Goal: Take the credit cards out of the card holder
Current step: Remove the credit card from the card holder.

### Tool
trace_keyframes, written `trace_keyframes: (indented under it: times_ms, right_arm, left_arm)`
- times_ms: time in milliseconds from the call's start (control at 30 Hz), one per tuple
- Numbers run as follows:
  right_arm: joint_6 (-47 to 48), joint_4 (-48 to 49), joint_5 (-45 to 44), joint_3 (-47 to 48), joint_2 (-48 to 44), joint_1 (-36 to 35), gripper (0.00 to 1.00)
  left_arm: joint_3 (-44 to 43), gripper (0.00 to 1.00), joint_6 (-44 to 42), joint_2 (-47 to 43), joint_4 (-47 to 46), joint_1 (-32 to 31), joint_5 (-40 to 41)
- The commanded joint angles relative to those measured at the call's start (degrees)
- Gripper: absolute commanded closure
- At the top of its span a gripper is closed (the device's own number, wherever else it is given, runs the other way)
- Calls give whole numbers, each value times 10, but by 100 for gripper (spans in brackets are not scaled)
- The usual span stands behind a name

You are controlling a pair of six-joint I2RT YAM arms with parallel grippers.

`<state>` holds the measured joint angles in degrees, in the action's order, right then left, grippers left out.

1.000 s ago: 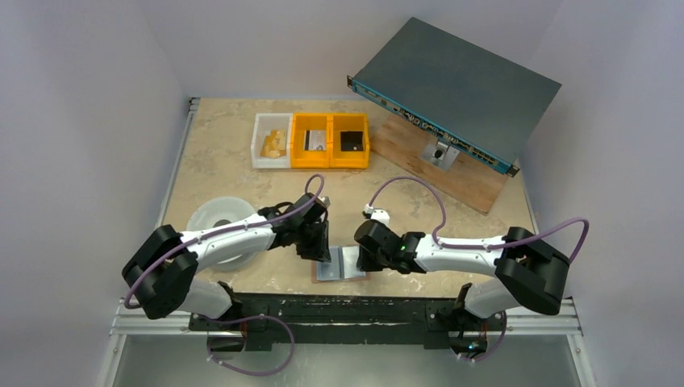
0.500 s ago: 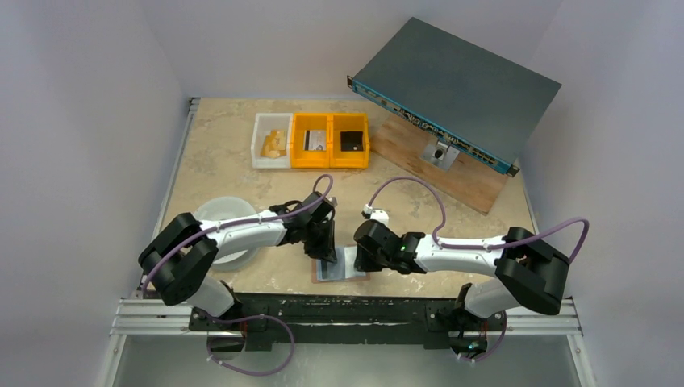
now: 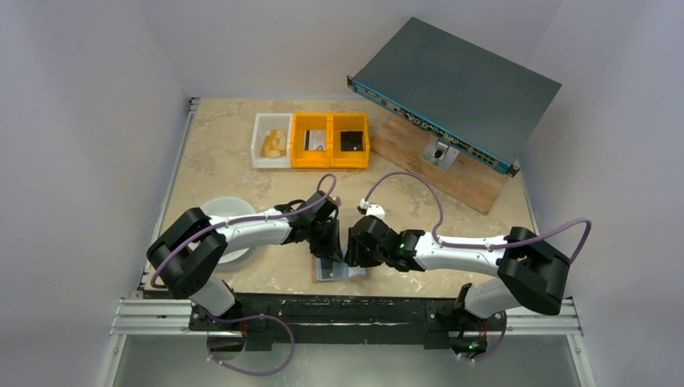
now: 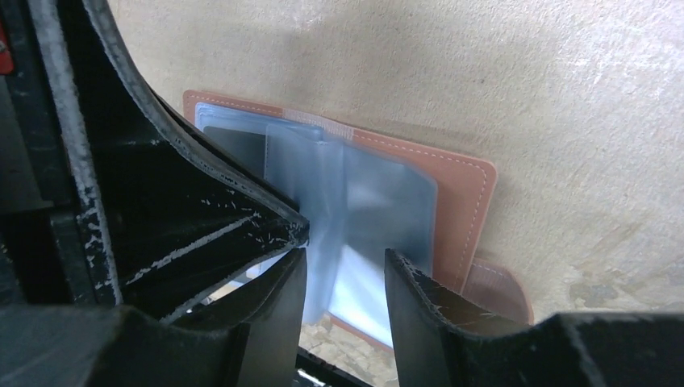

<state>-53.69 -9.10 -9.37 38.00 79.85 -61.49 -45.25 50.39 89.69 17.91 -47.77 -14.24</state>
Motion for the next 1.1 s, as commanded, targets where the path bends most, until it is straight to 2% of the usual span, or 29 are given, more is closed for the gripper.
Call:
trace_keyframes:
  times_ms: [0, 167, 267, 500, 667, 767, 900, 1067]
  right_arm:
    - [12, 22, 1, 22, 20, -3, 59]
    - [15, 25, 4, 28, 42, -5, 63]
    - [13, 21, 2, 31, 53, -5, 72]
    - [-1, 21, 14, 21, 66, -6, 88]
    - [-14, 25, 25, 6, 65, -5, 91]
    - [-17, 31, 28, 1, 64, -5, 92]
    - [-20, 34, 32, 0, 66, -5, 93]
    - [-24, 39, 35, -4, 67, -5, 93]
  left_arm:
    - [-7, 85, 3, 12, -5, -4, 6]
    - [-10, 86, 1, 10, -5, -4, 3]
    - [-14, 85, -2, 3, 1, -3, 2]
    - [-28, 74, -30, -57, 65, 0, 43]
    - [-13, 72, -41, -90, 93, 7, 71]
    - [-6, 75, -42, -83, 89, 8, 68]
    - [-3, 87, -34, -67, 84, 7, 67]
    - [0, 96, -31, -60, 83, 7, 75]
